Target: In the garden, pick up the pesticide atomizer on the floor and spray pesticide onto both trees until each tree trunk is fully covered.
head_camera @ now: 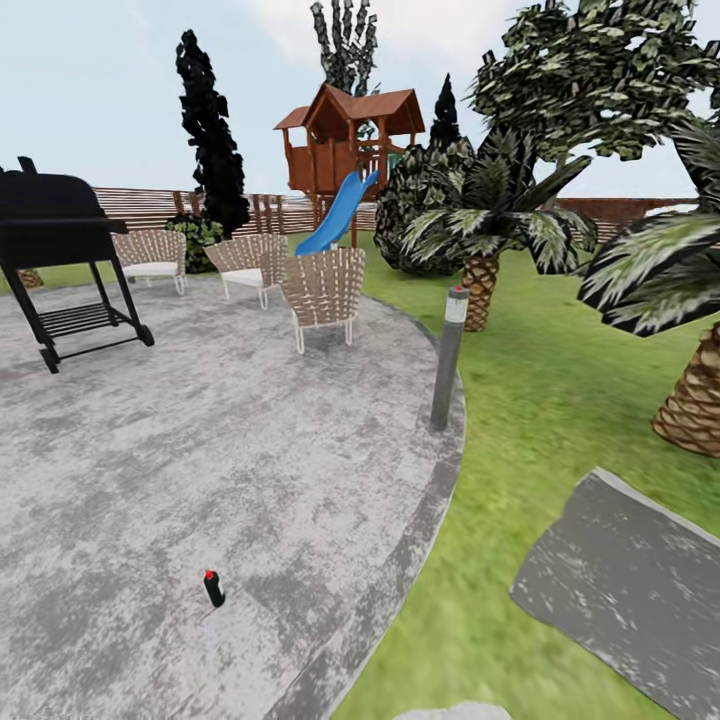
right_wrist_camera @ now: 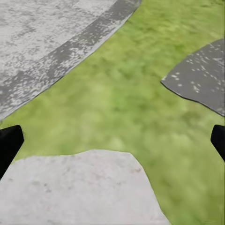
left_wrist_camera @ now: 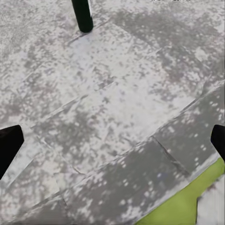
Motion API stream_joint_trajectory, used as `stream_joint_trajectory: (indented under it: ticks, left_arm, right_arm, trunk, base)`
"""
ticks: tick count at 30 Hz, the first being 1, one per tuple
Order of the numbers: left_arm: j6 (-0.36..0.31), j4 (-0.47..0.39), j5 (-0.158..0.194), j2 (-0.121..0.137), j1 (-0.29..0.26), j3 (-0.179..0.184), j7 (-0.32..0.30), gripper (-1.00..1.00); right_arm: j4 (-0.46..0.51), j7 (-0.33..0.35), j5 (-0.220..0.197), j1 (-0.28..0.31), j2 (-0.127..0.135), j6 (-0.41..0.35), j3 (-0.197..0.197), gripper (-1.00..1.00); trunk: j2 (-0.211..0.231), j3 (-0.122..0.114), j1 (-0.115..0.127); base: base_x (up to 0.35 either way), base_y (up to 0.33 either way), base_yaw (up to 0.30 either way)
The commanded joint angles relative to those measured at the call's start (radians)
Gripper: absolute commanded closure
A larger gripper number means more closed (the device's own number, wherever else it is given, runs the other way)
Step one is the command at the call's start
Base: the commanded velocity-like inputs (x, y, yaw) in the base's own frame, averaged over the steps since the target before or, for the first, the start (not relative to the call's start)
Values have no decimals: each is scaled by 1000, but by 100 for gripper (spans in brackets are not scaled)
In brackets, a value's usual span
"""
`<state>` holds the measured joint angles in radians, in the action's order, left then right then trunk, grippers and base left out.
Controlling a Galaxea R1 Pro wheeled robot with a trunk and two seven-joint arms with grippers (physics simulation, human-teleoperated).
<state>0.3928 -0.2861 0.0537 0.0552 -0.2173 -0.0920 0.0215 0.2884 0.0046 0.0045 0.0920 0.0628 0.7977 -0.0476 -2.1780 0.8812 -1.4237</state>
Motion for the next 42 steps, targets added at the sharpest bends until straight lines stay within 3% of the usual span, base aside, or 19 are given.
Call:
stream_joint_trajectory:
  ticks: [1, 29, 42]
  left_arm:
    - [0, 0, 0, 0, 0, 0, 0, -100]
    - [0, 0, 0, 2, 0, -1, 0, -100]
    - [0, -1, 0, 2, 1, -1, 0, -100]
  right_arm:
    - [0, 0, 0, 0, 0, 0, 0, -100]
    - [0, 2, 0, 0, 0, 0, 0, -100]
    - [2, 2, 0, 0, -1, 0, 1, -100]
  trunk:
    - [0, 0, 0]
    - [0, 0, 0]
    - [0, 0, 0]
  base:
    - [171, -14, 278]
    - [291, -109, 278]
    - [182, -123, 145]
